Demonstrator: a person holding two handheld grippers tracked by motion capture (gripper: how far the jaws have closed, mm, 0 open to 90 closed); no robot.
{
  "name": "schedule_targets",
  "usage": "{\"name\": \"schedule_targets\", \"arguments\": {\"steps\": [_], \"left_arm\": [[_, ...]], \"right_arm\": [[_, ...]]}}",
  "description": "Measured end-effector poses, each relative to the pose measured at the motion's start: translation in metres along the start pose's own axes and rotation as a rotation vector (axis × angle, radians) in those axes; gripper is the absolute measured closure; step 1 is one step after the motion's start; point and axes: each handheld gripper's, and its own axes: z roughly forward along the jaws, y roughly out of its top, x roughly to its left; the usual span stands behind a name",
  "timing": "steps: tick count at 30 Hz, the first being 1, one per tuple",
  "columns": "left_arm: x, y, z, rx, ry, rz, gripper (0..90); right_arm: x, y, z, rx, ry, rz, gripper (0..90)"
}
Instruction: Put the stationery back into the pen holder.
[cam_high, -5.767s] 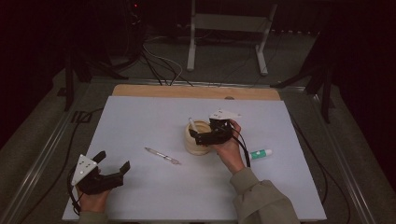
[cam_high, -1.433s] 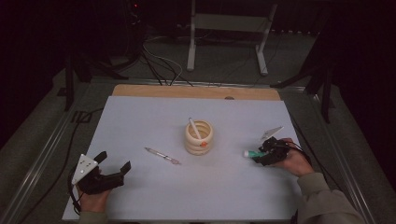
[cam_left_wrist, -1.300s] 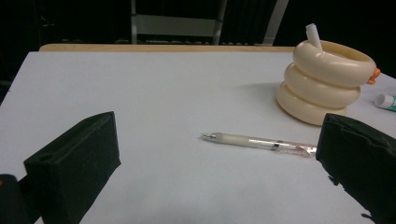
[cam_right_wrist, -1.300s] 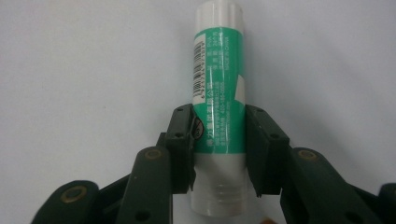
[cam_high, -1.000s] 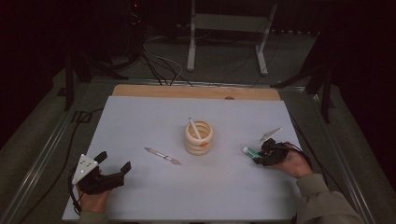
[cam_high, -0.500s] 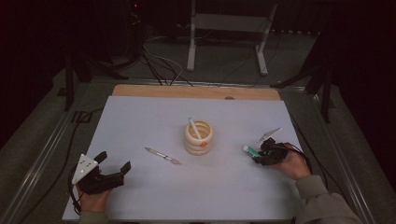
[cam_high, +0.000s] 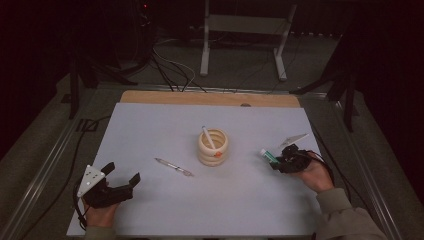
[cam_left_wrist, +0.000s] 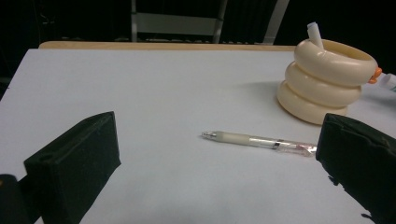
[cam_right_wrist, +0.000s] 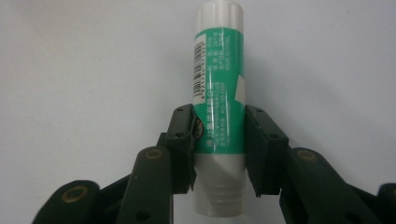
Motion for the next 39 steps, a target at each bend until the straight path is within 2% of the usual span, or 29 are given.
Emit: {"name": "schedule_targets", "arguments": {"steps": [13, 26, 39], "left_arm": [[0.0, 0.0, 0.0, -0.001, 0.0, -0.003, 0.2], [0.0, 0.0, -0.001, -0.003, 0.0, -0.004, 0.1], [0.0, 0.0, -0.001, -0.002, 0.0, -0.005, 0.1]], "right_arm": [[0.008, 0.01, -0.013, -0.058, 0.012, 0.035, 65.6], [0.022, 0.026, -0.025, -0.091, 0.039, 0.029, 65.6], [0.031, 0.042, -0.031, -0.108, 0.044, 0.026, 65.6]]}}
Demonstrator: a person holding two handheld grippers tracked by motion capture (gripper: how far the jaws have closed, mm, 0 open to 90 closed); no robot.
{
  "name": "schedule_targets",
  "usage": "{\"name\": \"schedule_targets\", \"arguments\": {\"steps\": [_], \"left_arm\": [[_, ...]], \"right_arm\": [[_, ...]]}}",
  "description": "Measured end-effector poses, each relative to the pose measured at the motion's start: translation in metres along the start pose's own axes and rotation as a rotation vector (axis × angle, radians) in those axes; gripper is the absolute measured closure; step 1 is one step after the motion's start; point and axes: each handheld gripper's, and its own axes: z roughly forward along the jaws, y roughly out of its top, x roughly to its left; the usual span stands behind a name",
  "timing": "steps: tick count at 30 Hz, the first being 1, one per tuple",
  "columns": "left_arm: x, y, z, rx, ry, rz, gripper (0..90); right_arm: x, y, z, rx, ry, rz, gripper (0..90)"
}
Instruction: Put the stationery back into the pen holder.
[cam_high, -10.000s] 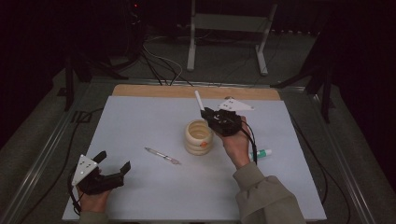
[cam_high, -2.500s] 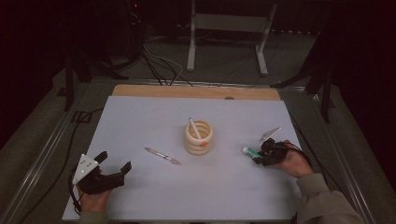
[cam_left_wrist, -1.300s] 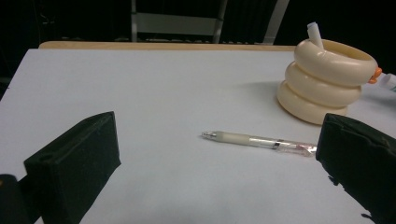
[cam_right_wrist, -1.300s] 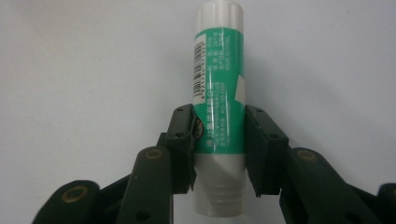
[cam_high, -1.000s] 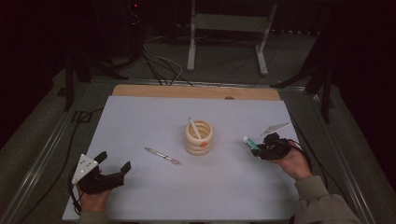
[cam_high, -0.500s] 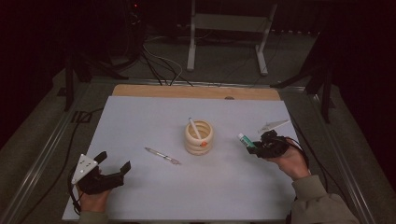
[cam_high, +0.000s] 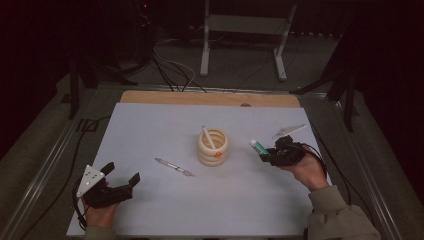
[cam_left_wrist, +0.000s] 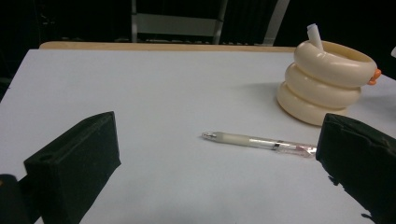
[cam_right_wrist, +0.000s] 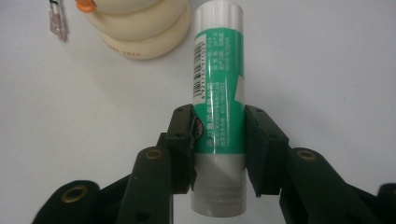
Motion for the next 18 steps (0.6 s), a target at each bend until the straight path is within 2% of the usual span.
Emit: {"name": "schedule_targets", "arguments": {"steps": [18], "left_arm": [[0.0, 0.0, 0.0, 0.0, -0.001, 0.0, 0.1]], "right_arm": [[0.015, 0.029, -0.005, -0.024, 0.01, -0.029, 65.6]]}}
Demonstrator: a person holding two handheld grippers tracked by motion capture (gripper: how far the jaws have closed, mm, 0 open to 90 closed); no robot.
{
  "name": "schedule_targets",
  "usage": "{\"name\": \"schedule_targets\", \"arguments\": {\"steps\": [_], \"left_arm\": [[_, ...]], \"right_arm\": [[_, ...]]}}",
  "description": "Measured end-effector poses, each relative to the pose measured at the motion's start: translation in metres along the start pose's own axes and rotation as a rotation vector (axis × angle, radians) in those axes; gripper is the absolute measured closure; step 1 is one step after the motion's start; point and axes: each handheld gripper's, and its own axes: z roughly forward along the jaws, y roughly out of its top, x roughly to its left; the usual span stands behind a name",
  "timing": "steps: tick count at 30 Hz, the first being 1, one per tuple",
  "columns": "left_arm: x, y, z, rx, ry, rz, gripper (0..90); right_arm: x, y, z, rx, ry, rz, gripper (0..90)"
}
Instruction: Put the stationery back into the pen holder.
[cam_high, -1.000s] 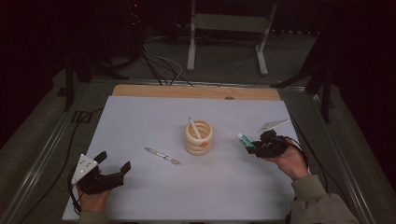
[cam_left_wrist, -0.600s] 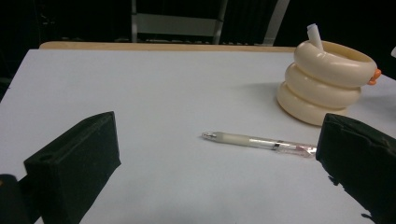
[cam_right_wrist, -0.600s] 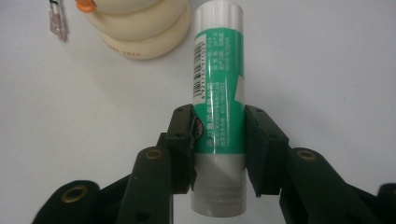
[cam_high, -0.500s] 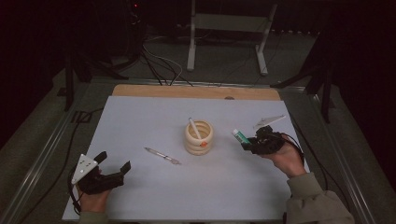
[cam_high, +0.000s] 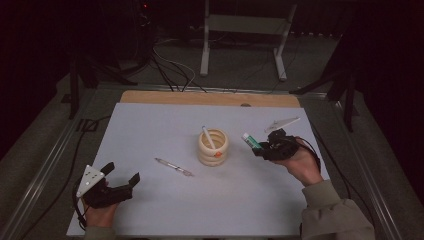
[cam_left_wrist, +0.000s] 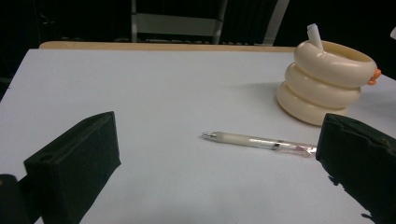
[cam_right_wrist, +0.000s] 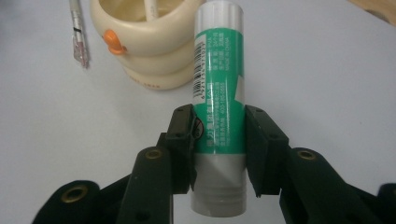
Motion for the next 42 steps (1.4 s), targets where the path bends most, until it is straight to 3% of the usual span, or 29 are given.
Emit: {"name": "schedule_targets", "arguments": {"steps": [42], "left_arm": [[0.001, 0.0, 0.0, -0.003, 0.0, -0.002, 0.1]], "right_arm": [[0.022, 0.052, 0.008, -0.016, 0.04, -0.047, 65.6]]}}
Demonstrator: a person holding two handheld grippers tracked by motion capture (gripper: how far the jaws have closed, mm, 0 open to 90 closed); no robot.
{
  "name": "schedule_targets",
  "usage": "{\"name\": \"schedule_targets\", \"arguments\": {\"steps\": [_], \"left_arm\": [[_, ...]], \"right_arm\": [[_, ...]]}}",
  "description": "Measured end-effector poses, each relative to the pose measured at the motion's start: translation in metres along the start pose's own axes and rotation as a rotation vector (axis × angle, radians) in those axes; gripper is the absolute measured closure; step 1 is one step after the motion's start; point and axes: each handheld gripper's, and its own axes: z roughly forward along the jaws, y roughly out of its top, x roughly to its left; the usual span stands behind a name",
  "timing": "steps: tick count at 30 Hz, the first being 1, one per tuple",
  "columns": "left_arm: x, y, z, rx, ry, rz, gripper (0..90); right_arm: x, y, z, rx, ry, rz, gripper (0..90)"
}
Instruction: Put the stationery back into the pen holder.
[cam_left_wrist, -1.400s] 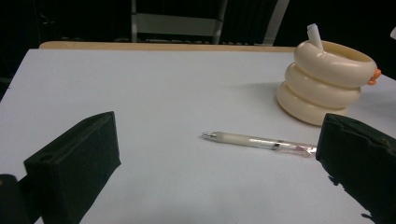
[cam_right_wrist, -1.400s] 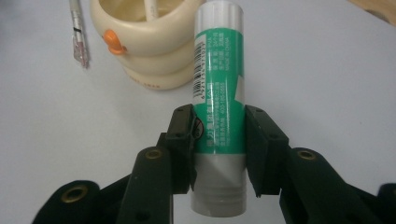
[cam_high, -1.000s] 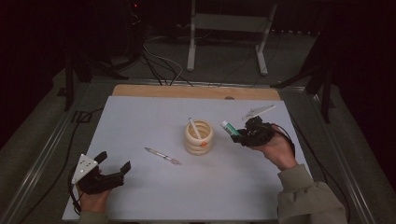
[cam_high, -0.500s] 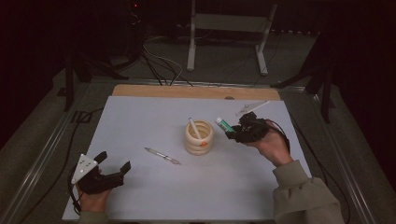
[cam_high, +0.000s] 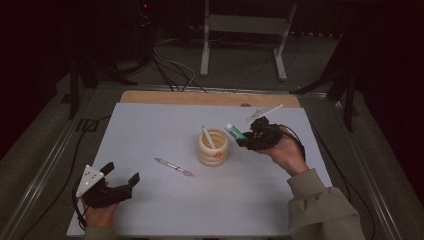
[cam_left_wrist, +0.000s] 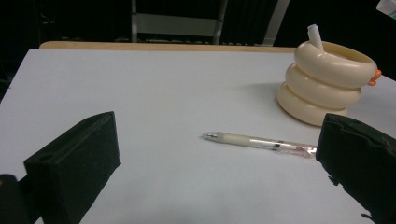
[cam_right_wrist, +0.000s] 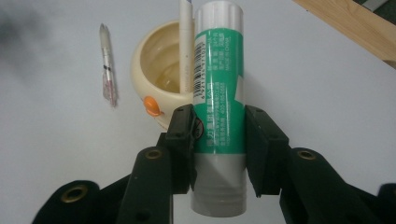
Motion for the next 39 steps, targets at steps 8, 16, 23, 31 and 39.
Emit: {"name": "schedule_targets", "arguments": {"steps": [8, 16, 23, 31, 39], "left_arm": [[0.0, 0.0, 0.0, 0.002, 0.0, 0.0, 0.1], [0.0, 0.0, 0.0, 0.002, -0.001, 0.0, 0.1], [0.001, 0.0, 0.0, 0.003, -0.001, 0.001, 0.1], [0.0, 0.0, 0.0, 0.003, -0.001, -0.001, 0.1], [0.001, 0.0, 0.0, 0.003, -0.003, -0.001, 0.1]], "right_arm": [[0.004, 0.01, 0.003, 0.012, 0.005, -0.018, 65.5], [0.008, 0.017, 0.008, 0.019, 0.012, -0.028, 65.5], [0.009, 0.022, 0.014, 0.034, 0.012, -0.034, 65.5], [0.013, 0.027, 0.018, 0.041, 0.019, -0.046, 65.4], [0.015, 0.03, 0.024, 0.054, 0.023, -0.053, 65.4]]}}
